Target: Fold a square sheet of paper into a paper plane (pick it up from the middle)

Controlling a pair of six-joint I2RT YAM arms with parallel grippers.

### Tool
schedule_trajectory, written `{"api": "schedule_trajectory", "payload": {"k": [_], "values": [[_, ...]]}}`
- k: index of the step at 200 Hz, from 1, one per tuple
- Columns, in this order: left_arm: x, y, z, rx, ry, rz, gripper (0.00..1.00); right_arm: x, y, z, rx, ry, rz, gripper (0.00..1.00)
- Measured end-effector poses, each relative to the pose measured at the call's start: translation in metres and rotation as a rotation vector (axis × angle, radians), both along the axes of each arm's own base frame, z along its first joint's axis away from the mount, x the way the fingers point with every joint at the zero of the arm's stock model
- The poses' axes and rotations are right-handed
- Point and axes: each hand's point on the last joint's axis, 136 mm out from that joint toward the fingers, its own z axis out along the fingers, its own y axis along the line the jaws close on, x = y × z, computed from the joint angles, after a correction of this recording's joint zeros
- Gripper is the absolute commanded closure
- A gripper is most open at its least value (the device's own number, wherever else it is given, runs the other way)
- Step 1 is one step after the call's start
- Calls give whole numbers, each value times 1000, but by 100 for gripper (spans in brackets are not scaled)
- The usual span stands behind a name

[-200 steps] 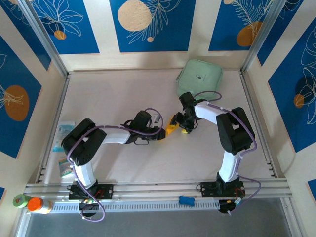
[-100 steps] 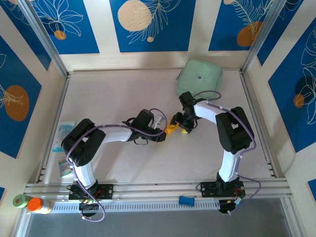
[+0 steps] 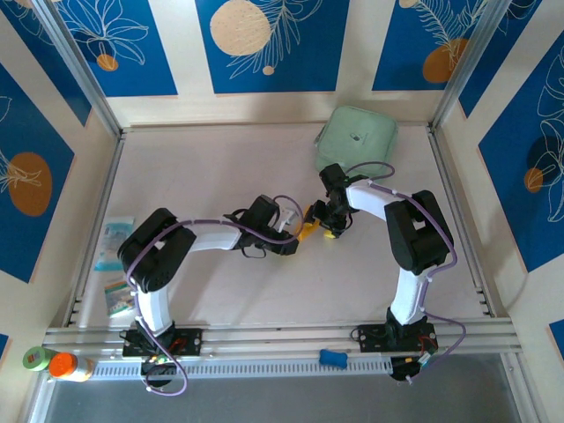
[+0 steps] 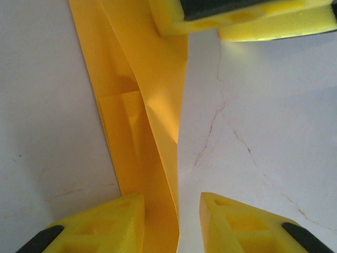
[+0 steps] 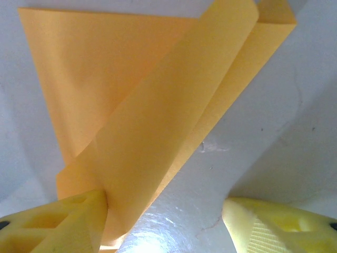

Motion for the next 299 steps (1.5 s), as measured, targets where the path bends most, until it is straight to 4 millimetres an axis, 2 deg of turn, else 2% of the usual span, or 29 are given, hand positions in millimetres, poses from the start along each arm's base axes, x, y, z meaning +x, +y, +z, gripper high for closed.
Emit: {"api": "schedule_trajectory", "payload": {"k": [124, 208, 259, 299], "values": [[4, -2, -1, 2, -16, -1, 87, 0, 0, 0, -1, 3, 0, 36], [6, -2, -3, -90, 134, 103, 100, 0, 1, 4, 54, -7, 10, 34], [8, 1, -5, -163, 263, 186, 100, -1, 1, 10, 198, -88, 53, 29], [10, 0, -4, -205, 333, 236, 100, -3, 0, 13, 292, -138, 105, 31]]}}
